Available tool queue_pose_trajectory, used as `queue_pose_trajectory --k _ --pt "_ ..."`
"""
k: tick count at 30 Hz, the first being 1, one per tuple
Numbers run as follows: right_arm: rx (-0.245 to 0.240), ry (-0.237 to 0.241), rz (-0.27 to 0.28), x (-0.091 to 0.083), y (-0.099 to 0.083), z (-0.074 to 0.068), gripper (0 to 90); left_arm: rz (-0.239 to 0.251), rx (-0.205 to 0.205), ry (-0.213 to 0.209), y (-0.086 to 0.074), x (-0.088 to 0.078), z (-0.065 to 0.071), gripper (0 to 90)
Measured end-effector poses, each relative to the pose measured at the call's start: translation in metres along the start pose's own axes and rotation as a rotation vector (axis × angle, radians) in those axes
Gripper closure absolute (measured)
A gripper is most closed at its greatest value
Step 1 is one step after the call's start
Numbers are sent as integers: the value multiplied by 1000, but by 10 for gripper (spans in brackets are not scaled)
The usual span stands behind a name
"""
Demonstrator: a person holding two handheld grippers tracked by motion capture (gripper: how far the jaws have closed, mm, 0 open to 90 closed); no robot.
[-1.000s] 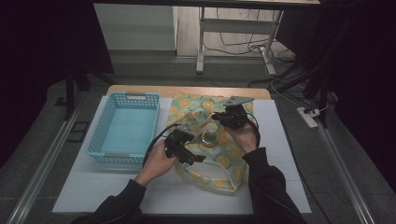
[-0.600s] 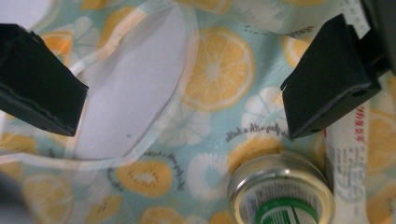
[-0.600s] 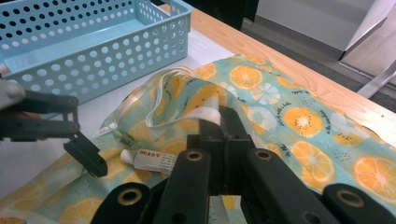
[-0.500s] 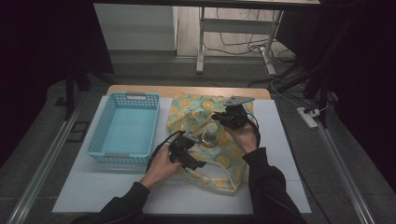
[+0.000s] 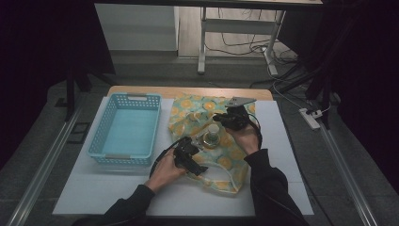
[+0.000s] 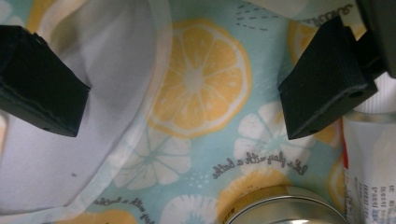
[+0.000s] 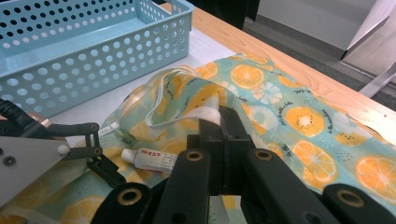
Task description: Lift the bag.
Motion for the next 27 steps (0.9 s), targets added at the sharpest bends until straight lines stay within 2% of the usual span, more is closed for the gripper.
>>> queue_pose_trajectory --k 6,10,14,18,21,24,27 --pt "0 0 -1 0 0 0 898 -6 16 0 0 1 -1 1" --pt "-1 0 1 1 0 -1 898 -10 27 -1 1 -1 0 59" --pt "-1 3 0 1 0 -1 898 -7 13 0 3 -5 1 199" --pt "-1 3 0 1 0 -1 898 -2 9 -7 5 -8 1 414" --pt "-2 2 0 1 1 -1 898 -8 -11 4 6 -8 0 484" --pt "-1 2 1 0 1 -1 898 -9 -30 18 7 -9 -2 591" --pt "0 2 1 0 1 -1 898 9 -44 8 6 -10 -4 713"
Point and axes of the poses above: each handheld gripper's, and its own axes: x roughly forward along the jaws, y roughly out of its top, z roughly to its right, the point moved 1 cm from there along x, roughly forward along the jaws, and after that the axes turned 6 degrees about -y, right-handed, at the moved point
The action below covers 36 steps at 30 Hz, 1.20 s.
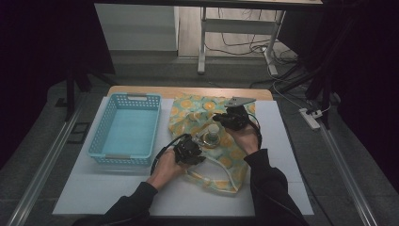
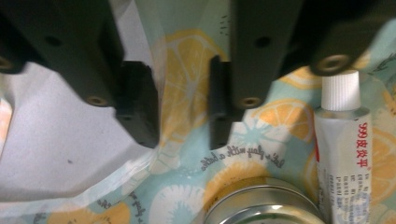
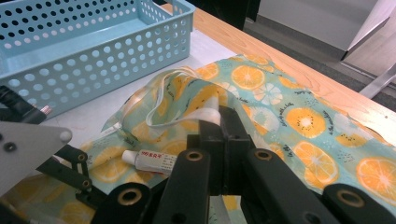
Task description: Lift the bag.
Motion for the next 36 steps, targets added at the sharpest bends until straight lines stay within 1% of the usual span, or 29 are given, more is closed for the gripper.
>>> queue_pose_trajectory --k 1,2,3,4,5,6,8,12,15,19,23,26,30,36 --pt "0 0 0 0 0 0 898 4 0 -1 0 0 0 750" --pt "0 1 -1 0 0 0 898 5 2 -3 0 0 0 810" --pt "-2 1 -2 0 0 0 898 6 -3 -7 0 0 0 851" --pt "-4 2 -3 0 0 0 898 7 -7 -4 0 1 1 885" --pt "-6 3 -4 0 0 -1 898 5 -14 0 0 1 1 890" --pt "-8 5 -7 0 0 -1 898 5 -25 3 1 1 2 893" --pt "-9 7 -11 0 0 -1 898 -3 -25 9 1 0 2 895" --pt "-2 8 -17 0 0 2 899 7 -45 10 2 -2 3 896" --pt "9 9 -15 -2 0 3 899 39 -58 -6 3 -7 2 897" --pt "11 17 -14 -5 4 1 899 78 -71 -36 6 -16 2 897" --pt "10 24 -4 -10 10 0 899 91 -78 -48 10 -23 3 897" --pt "10 32 1 -14 14 -1 899 105 -92 -69 12 -29 2 898" --pt "14 45 -11 -18 17 -2 899 129 -99 -87 15 -37 1 898" --pt "5 57 -36 -18 21 -4 899 169 -107 -114 21 -52 0 898"
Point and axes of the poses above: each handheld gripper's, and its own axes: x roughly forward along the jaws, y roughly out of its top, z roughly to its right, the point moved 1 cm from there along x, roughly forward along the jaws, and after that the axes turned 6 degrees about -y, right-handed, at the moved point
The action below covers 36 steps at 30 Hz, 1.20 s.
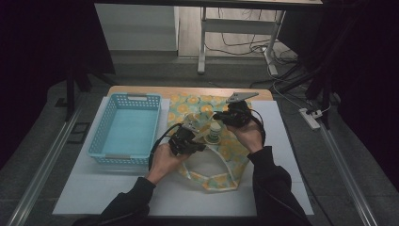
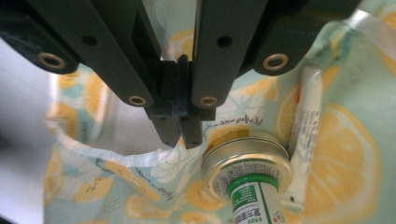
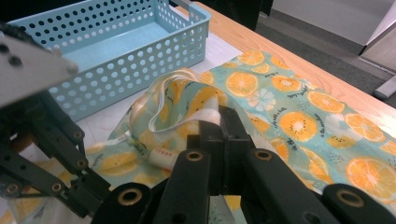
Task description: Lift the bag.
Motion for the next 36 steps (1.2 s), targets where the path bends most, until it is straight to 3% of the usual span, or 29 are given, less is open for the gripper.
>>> queue_pose_trajectory --k 7,13,19,30,36 --pt "-30 1 -5 -5 11 -6 899 38 -2 -16 14 -21 1 898" --pt "-46 -1 0 -14 22 -8 899 21 16 -7 30 -37 4 898" --pt "-58 2 0 -23 32 -11 899 33 5 -37 44 -50 2 898" --pt "-55 34 17 -38 49 -13 899 68 10 -61 69 -86 -2 898" --pt "-47 46 31 -44 58 -14 899 86 26 -53 82 -105 0 898"
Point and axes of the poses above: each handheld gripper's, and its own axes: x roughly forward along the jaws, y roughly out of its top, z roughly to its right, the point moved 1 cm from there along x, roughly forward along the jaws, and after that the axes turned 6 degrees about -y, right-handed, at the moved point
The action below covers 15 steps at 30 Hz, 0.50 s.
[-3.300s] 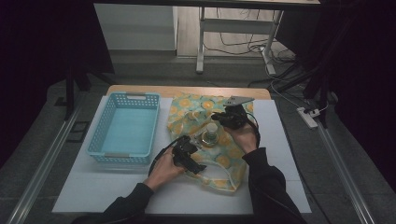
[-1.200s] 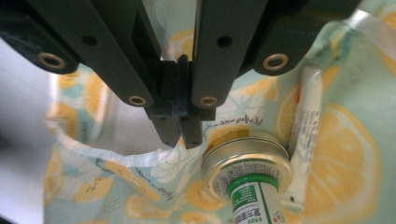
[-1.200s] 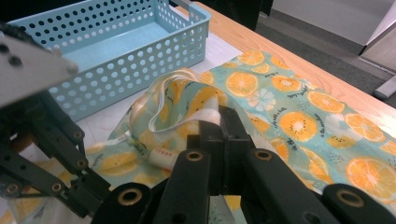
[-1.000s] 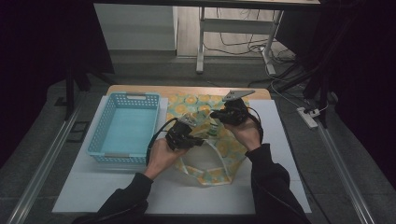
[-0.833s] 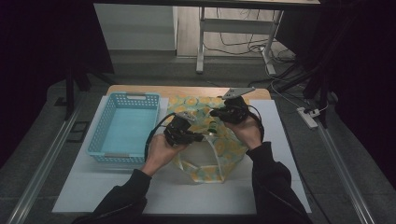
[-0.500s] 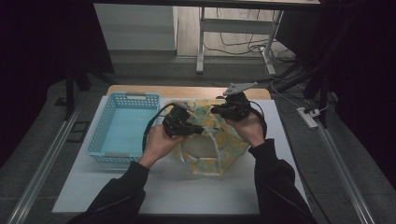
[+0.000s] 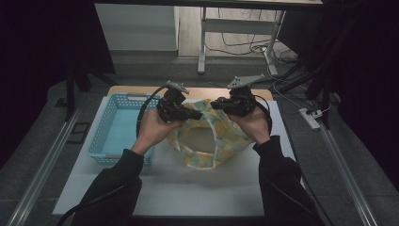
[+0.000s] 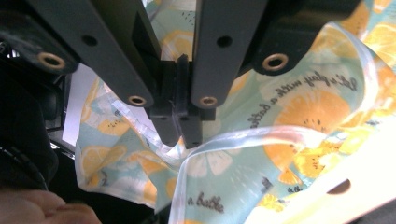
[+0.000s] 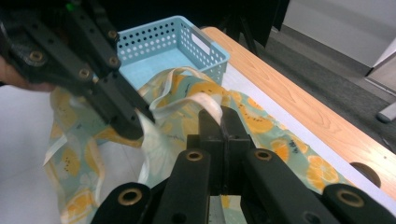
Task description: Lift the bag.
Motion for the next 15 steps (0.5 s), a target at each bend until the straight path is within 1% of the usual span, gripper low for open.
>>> queue_pose_trajectory --k 2,7,15 --pt "-5 -2 2 -2 3 -1 899 15 3 3 5 -7 1 898" --pt "-12 0 18 -9 13 -3 899 35 17 2 17 -23 2 898" --pt "-31 -5 44 -19 34 -8 899 62 41 28 39 -44 5 899"
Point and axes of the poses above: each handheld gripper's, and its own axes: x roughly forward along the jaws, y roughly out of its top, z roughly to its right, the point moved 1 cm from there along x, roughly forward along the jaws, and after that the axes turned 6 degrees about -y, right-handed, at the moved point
